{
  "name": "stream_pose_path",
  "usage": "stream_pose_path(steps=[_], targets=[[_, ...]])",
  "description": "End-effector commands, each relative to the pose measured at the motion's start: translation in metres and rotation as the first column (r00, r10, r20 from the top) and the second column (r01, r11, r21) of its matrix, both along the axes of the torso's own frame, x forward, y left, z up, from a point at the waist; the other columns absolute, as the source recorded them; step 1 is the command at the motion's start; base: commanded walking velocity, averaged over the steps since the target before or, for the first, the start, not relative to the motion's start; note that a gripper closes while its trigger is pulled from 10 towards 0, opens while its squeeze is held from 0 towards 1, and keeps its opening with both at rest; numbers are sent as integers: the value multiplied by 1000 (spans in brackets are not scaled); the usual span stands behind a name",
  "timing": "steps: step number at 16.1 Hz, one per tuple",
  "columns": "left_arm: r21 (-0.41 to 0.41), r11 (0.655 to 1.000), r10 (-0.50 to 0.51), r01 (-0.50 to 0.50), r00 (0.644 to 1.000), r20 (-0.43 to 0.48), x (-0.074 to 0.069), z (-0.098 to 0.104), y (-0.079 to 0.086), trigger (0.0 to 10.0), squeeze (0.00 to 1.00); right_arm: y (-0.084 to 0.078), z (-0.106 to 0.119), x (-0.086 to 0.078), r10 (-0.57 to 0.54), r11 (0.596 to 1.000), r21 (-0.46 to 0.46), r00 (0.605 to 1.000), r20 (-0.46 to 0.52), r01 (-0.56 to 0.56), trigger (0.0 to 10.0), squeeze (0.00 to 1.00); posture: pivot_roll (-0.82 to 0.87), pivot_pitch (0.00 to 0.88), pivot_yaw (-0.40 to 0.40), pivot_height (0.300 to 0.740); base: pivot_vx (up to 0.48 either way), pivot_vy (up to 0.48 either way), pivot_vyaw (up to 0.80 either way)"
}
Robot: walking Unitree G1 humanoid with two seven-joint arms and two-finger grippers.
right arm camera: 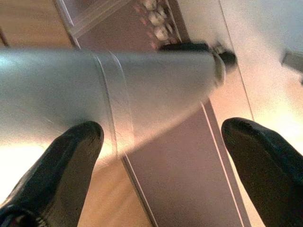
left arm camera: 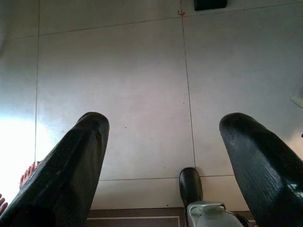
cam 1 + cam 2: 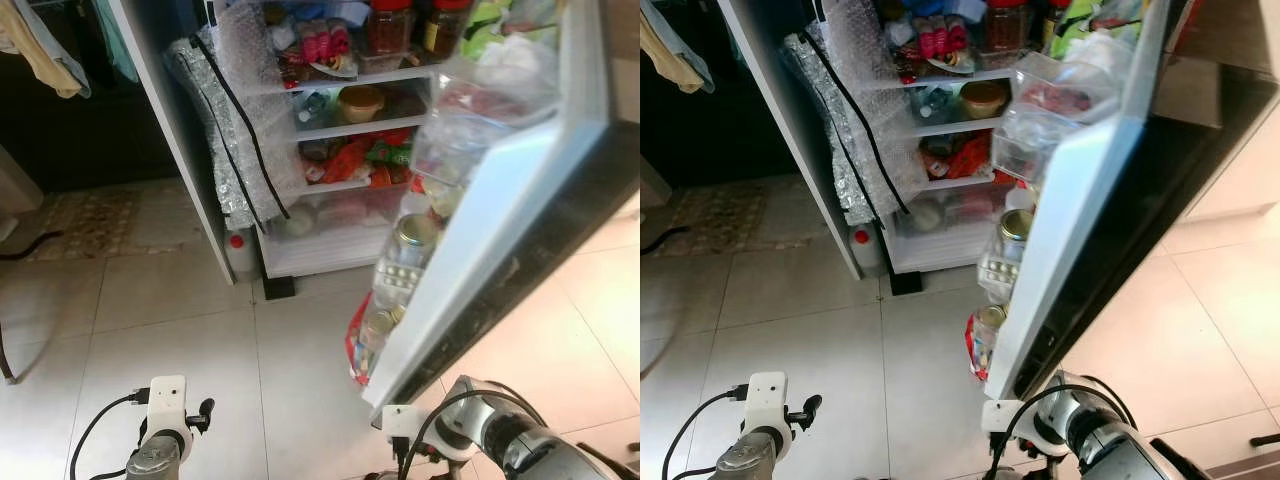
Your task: Restocking fridge
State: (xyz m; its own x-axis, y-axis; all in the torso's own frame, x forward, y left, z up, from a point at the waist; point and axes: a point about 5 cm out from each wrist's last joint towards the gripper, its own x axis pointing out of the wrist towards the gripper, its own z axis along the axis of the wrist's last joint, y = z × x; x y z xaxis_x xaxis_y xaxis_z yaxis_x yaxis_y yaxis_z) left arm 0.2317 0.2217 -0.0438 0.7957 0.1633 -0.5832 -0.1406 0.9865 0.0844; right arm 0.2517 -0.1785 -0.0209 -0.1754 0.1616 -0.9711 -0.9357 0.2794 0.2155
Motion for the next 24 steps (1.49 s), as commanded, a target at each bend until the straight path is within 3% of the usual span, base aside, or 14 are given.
stream_pose_path(steps=[1,8,9,11,12,13,14,15,16,18,19,21,22,24], targets=[[8,1000,15,-15,999,-29,-8,-5,5,10000,0,-8,1,4,-20,996,-91,998,57,25,10000,0,-125,134,28,740,0,0,0],[18,1000,18,-17,999,-39,-9,-5,6,10000,0,-24,4,14,-274,908,-223,906,323,354,10000,0,-123,138,33,740,0,0,0],[19,1000,18,-17,999,-39,-9,-5,6,10000,0,-25,4,15,-297,893,-223,884,361,392,10000,0,-122,139,33,740,0,0,0],[20,1000,19,-18,999,-37,-9,-5,6,10000,0,-28,1,13,-476,804,-147,771,423,577,10000,0,-123,140,34,740,0,0,0],[22,1000,19,-19,999,-38,-9,-5,7,10000,0,-30,3,15,-447,792,-179,755,481,583,10000,0,-123,138,35,740,0,0,0],[22,1000,20,-19,999,-38,-8,-5,7,10000,0,-31,2,13,-536,712,-137,659,527,689,10000,0,-121,138,37,740,0,0,0],[22,1000,19,-18,999,-39,-8,-5,7,10000,0,-30,-7,3,-760,473,-7,412,502,881,10000,0,-117,136,38,740,0,0,0],[22,1000,19,-18,999,-39,-8,-5,7,10000,0,-28,-10,-1,-823,358,31,300,483,933,10000,0,-119,137,39,740,0,0,0],[23,1000,18,-17,999,-39,-8,-4,7,10000,0,-27,-11,-1,-837,294,68,223,499,953,10000,0,-119,138,41,740,0,0,0],[24,1000,16,-15,999,-40,-8,-4,8,10000,0,-25,-12,1,-843,240,176,115,526,955,10000,0,-117,139,43,740,0,0,0],[24,1000,16,-15,999,-40,-8,-4,8,10000,0,-21,-13,1,-853,115,322,-73,517,940,10000,0,-119,138,44,740,0,0,0],[24,1000,16,-15,999,-40,-8,-4,9,10000,0,-17,-10,4,-878,28,521,-228,420,853,10000,0,-115,138,45,740,0,0,0],[24,1000,16,-15,999,-38,-8,-4,9,10000,0,-15,-8,6,-898,-23,609,-285,336,793,10000,0,-115,137,47,740,0,0,0],[25,1000,14,-13,999,-37,-8,-4,9,10000,0,-13,-3,9,-905,-27,698,-313,286,716,10000,0,-114,135,49,740,0,0,0]])
